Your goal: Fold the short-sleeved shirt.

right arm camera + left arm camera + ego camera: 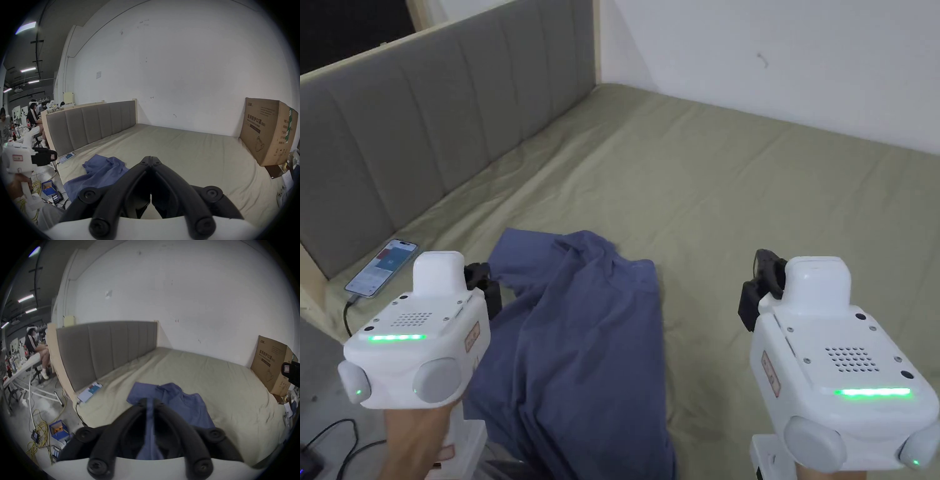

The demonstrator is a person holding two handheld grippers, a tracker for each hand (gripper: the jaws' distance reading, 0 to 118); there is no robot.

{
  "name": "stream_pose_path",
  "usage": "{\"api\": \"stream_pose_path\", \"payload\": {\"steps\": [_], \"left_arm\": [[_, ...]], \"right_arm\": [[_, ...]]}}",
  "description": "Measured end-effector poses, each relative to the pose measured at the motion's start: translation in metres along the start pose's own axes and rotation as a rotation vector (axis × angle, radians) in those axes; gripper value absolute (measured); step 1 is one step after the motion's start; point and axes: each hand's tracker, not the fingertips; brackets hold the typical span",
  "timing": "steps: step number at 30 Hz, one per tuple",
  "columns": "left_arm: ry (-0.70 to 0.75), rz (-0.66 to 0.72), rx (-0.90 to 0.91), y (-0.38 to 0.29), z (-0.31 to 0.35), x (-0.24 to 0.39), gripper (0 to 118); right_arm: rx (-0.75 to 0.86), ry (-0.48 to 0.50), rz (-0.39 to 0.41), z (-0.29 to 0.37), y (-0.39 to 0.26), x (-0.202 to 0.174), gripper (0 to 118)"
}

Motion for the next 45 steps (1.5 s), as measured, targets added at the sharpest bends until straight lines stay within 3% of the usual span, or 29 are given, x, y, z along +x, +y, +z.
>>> {"api": "stream_pose_path", "payload": {"steps": [1, 2, 3, 4, 8, 11, 18, 19, 20, 22, 23, 25, 26, 29, 33, 35, 45], "left_arm": [[0.006, 0.001, -0.037, 0.001, -0.009, 0.003, 36], [-0.01, 0.009, -0.107, -0.001, -0.02, 0.007, 73], [-0.015, 0.02, -0.15, -0.002, -0.033, 0.012, 95], [-0.021, 0.02, -0.213, -0.003, -0.042, 0.017, 107], [-0.081, 0.02, -0.346, -0.022, -0.081, 0.037, 110], [-0.071, -0.087, -0.502, -0.043, -0.107, 0.058, 110], [-0.052, -0.129, -0.656, -0.091, -0.146, 0.087, 106], [-0.04, -0.16, -0.679, -0.094, -0.148, 0.089, 99], [-0.046, -0.171, -0.7, -0.1, -0.151, 0.091, 84], [-0.055, -0.19, -0.723, -0.102, -0.147, 0.095, 80], [-0.048, -0.191, -0.684, -0.097, -0.146, 0.095, 70], [-0.085, -0.194, -0.651, -0.088, -0.14, 0.095, 25], [-0.075, -0.192, -0.633, -0.086, -0.139, 0.097, 11], [-0.104, -0.171, -0.641, -0.081, -0.133, 0.091, 9], [-0.211, 0.089, -0.545, -0.047, -0.104, 0.074, 9], [-0.27, 0.143, -0.515, -0.029, -0.09, 0.075, 9], [-0.486, -0.049, -0.328, 0.076, -0.031, 0.173, 9]], "right_arm": [[-0.001, -0.01, 0.002, -0.002, -0.002, 0.006, 0], [-0.005, -0.022, 0.006, -0.003, -0.003, 0.011, 0], [-0.009, -0.034, 0.009, -0.004, -0.003, 0.016, 0], [-0.011, -0.045, 0.01, -0.004, -0.003, 0.021, 0], [-0.021, -0.098, 0.003, -0.006, -0.008, 0.044, 0], [-0.041, -0.136, -0.004, -0.005, -0.012, 0.057, 0], [-0.099, -0.203, -0.014, -0.004, -0.028, 0.087, 0], [-0.104, -0.21, -0.018, -0.003, -0.03, 0.091, 0], [-0.11, -0.219, -0.022, -0.003, -0.032, 0.094, 0], [-0.125, -0.235, -0.027, -0.004, -0.039, 0.106, 0], [-0.129, -0.236, -0.032, -0.003, -0.04, 0.11, 0], [-0.13, -0.241, -0.039, -0.001, -0.043, 0.117, 0], [-0.13, -0.244, -0.041, 0.0, -0.044, 0.121, 0], [-0.124, -0.253, -0.047, 0.005, -0.044, 0.129, 0], [-0.103, -0.268, -0.054, 0.016, -0.043, 0.14, 0], [-0.093, -0.277, -0.061, 0.021, -0.042, 0.146, 0], [-0.044, -0.345, -0.071, 0.058, -0.034, 0.17, 0]]}}
